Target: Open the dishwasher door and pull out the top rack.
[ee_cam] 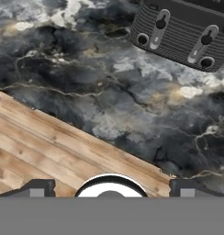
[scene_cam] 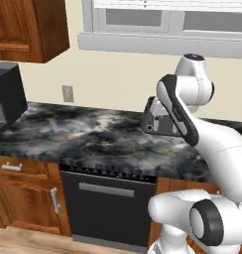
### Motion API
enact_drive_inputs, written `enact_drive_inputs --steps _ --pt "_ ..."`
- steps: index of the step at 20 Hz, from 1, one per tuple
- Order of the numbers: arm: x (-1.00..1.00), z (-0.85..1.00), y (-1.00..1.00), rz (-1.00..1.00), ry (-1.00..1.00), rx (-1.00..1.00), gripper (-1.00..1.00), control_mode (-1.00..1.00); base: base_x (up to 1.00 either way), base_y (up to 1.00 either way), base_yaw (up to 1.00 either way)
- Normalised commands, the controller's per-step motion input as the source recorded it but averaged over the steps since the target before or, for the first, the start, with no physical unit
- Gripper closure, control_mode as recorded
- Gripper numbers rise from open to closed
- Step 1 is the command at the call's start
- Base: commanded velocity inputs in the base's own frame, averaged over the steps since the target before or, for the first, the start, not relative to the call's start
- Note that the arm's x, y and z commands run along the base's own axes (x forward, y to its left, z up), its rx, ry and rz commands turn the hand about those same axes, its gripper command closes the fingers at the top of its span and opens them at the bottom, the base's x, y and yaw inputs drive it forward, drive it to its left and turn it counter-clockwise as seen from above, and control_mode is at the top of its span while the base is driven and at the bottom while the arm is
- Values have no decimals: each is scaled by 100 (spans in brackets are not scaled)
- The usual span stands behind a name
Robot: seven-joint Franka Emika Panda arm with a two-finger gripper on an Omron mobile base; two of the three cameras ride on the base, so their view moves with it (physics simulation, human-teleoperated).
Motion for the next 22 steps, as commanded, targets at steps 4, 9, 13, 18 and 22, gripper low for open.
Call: enact_drive_inputs --steps 4,9,13,18,22 --pt "0 0 0 0 0 0 -100 100 -23 0 42" --pt "0 0 0 0 0 0 -100 100 -25 0 40" --pt "0 0 0 0 0 0 -100 100 -23 0 34" --pt "0 0 0 0 0 0 -100 100 -18 0 33" --pt "0 0 0 0 0 0 -100 100 -22 0 31"
